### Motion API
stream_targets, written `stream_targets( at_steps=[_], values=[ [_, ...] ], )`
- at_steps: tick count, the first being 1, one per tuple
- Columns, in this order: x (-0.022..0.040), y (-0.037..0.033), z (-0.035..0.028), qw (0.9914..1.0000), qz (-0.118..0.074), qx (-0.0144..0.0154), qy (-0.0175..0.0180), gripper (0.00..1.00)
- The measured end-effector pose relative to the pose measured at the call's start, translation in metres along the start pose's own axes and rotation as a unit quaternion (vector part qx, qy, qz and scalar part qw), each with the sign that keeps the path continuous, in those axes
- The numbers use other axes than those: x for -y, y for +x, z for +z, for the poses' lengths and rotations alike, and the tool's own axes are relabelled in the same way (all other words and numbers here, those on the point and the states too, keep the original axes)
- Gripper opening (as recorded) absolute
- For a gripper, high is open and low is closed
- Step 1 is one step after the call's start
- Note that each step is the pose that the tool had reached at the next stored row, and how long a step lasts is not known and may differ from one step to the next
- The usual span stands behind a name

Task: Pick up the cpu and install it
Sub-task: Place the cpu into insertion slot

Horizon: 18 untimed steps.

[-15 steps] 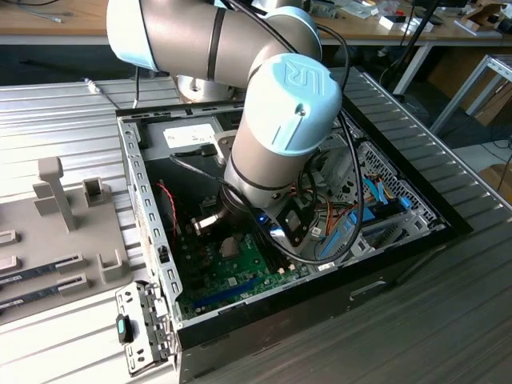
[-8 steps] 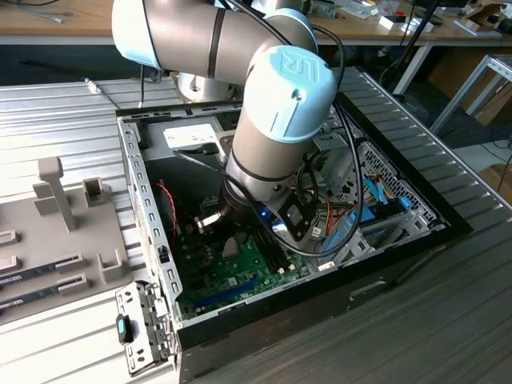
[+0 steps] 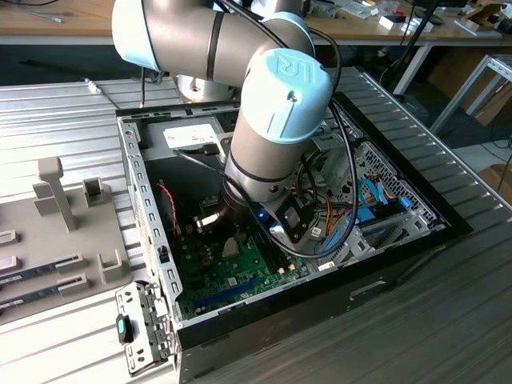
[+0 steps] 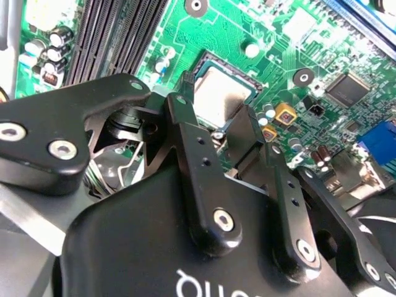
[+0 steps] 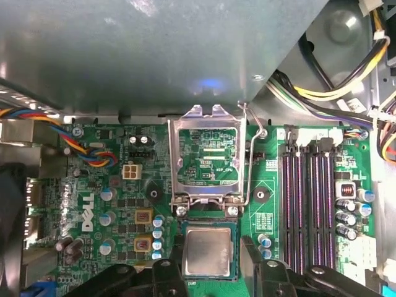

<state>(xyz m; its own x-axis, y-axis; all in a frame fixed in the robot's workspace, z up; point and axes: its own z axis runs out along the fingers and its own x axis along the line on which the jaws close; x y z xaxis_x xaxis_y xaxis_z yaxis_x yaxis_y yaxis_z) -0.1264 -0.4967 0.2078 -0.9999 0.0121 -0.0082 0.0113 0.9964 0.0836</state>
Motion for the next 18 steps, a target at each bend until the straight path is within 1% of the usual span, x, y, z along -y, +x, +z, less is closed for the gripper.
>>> stream_targets(
  at_steps=[5, 7, 12, 18],
  values=[
    [0.0001, 0.0025, 0.0017, 0.99996, 0.009, 0.0008, 0.0006, 0.48],
    [0.0001, 0.0025, 0.0022, 0.99994, 0.011, 0.0009, 0.0011, 0.48],
    [0.0002, 0.0021, 0.0038, 0.99993, 0.011, 0.001, 0.0013, 0.48],
    [0.0003, 0.002, 0.0041, 0.99993, 0.011, 0.001, 0.0013, 0.48]
  ],
)
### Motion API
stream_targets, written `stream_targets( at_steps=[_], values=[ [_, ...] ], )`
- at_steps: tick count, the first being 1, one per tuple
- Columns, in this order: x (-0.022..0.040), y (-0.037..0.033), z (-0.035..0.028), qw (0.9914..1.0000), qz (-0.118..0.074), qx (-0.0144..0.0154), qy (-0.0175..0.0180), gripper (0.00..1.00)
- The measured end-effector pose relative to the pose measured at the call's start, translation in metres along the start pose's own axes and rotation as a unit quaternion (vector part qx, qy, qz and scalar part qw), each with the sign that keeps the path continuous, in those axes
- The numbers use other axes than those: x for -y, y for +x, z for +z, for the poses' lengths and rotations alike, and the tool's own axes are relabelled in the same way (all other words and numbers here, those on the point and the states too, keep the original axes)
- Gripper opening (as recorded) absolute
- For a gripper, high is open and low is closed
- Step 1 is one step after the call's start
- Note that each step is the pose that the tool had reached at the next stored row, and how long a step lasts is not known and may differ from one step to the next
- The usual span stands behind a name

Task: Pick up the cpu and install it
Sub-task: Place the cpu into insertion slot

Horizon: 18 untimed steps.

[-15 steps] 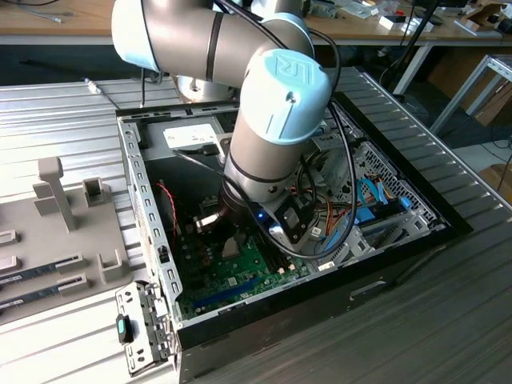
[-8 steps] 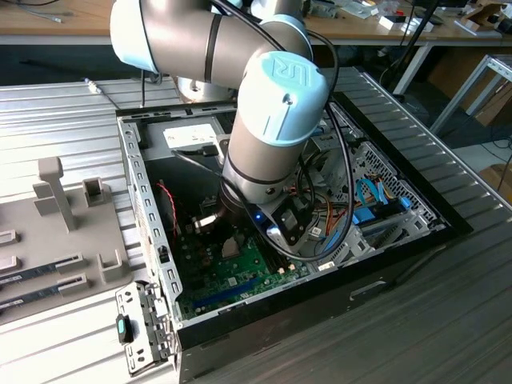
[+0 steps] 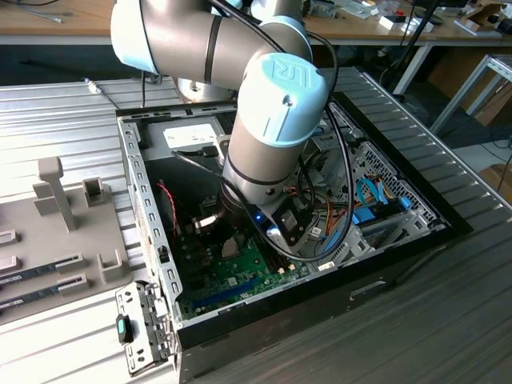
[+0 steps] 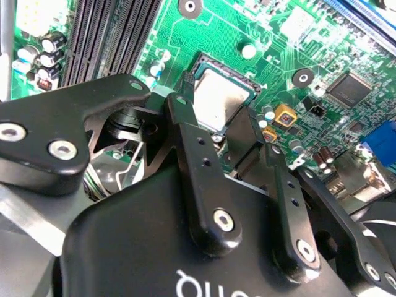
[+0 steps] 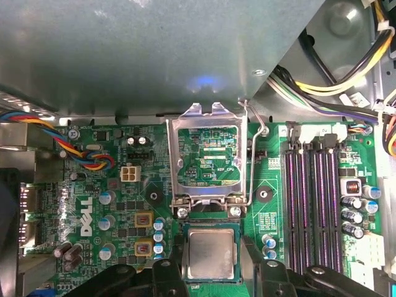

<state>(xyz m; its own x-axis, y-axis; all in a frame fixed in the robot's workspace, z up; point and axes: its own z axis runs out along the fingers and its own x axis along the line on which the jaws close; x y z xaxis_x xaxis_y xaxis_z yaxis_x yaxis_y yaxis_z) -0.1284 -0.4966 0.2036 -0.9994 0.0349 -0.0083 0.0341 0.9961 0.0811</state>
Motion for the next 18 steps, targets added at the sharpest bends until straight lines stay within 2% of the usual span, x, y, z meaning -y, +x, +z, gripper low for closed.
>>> stream_targets(
  at_steps=[2, 3, 4, 18],
  values=[
    [0.0, 0.0, 0.0, 1.0, 0.0, 0.0, 0.0, 0.47],
    [0.0, 0.0, 0.0, 1.0, 0.0, -0.0001, 0.0001, 0.4],
    [0.0, 0.0, 0.0, 1.0, 0.0, 0.0, 0.0001, 0.38],
    [0.0, 0.0, 0.0002, 1.0, 0.0, 0.0, 0.0001, 0.38]
  ],
)
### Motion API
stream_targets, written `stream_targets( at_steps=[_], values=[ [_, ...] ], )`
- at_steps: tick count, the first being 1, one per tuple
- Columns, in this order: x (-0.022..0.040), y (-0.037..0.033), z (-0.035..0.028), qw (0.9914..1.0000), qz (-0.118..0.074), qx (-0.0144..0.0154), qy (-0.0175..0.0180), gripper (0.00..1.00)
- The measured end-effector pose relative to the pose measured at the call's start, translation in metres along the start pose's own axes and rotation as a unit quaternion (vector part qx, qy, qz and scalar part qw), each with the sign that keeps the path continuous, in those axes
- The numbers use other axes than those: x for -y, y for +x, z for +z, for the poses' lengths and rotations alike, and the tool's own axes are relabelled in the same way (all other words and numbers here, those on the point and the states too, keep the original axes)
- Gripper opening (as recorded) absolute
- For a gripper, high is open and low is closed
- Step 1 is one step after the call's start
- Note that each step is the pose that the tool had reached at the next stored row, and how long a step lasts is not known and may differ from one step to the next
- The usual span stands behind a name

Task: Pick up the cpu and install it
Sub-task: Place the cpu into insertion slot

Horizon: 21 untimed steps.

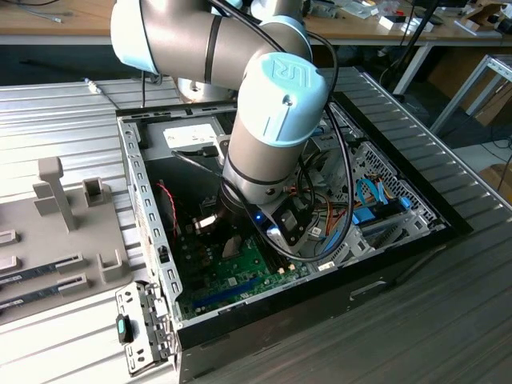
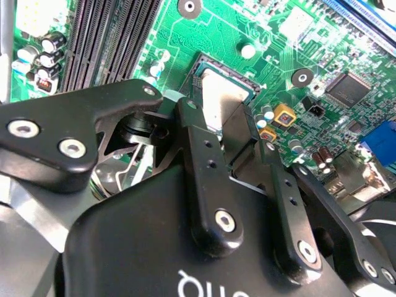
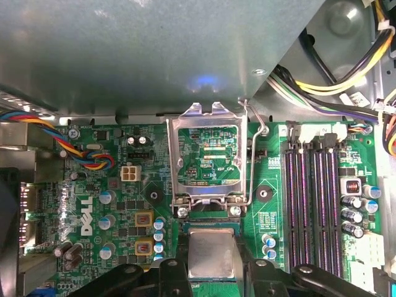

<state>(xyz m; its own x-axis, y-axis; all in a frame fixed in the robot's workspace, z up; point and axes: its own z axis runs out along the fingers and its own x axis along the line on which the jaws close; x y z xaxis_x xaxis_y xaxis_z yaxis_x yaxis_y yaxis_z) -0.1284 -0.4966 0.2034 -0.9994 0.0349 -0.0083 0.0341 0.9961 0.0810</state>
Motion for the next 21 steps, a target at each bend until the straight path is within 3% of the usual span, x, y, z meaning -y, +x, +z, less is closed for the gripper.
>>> stream_targets(
  at_steps=[4, 21],
  values=[
    [0.0, 0.0, -0.0002, 0.99999, -0.003, -0.0002, 0.0016, 0.38],
    [0.0032, 0.0, 0.0027, 0.99997, -0.007, -0.0008, 0.0021, 0.38]
  ],
)
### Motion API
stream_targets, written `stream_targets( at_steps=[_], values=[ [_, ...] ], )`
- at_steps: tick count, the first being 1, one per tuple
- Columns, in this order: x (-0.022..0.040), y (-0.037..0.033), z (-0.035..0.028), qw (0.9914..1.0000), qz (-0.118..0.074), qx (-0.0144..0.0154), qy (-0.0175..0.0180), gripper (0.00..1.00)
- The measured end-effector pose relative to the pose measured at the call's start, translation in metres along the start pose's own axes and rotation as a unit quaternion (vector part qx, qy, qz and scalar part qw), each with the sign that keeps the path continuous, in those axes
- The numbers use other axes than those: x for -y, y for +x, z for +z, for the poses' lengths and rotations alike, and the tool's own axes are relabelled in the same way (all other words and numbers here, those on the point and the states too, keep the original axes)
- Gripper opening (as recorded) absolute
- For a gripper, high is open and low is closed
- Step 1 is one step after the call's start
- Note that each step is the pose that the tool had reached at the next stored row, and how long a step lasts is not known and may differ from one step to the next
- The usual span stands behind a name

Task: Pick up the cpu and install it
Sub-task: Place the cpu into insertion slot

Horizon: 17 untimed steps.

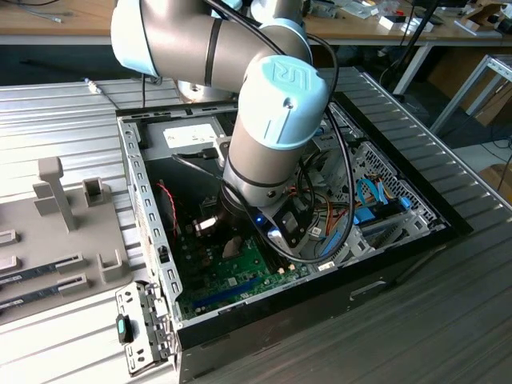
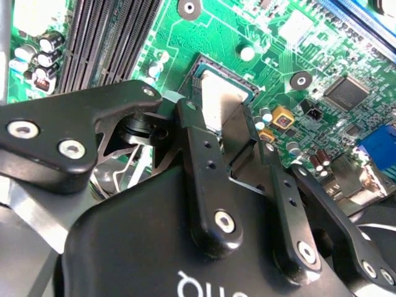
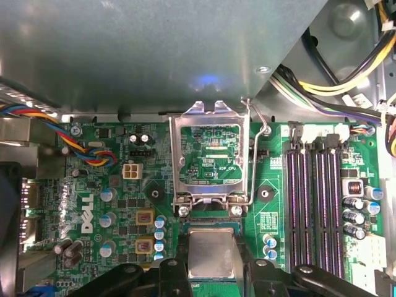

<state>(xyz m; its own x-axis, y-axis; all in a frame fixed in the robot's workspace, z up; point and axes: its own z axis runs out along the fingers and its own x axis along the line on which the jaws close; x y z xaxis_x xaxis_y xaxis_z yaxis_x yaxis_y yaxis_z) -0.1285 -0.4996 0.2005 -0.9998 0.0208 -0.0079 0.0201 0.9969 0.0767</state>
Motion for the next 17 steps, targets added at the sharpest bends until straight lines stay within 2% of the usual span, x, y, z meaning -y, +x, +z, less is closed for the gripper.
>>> stream_targets(
  at_steps=[7, 8, 9, 10, 12, 17],
  values=[
    [-0.0001, -0.0002, 0.0008, 1.0, 0.0, 0.0004, -0.0005, 0.4],
    [-0.0001, -0.0002, 0.0008, 1.0, 0.0, 0.0003, -0.0005, 0.45],
    [-0.0001, -0.0002, 0.0008, 1.0, 0.0, 0.0002, -0.0005, 0.45],
    [0.0, -0.0001, 0.0006, 1.0, 0.0, 0.0001, -0.0003, 0.52],
    [0.0, -0.0001, 0.0005, 1.0, 0.0, 0.0001, -0.0001, 0.52],
    [-0.0006, -0.0001, -0.0082, 1.0, 0.0, 0.0, -0.0026, 0.52]
  ],
)
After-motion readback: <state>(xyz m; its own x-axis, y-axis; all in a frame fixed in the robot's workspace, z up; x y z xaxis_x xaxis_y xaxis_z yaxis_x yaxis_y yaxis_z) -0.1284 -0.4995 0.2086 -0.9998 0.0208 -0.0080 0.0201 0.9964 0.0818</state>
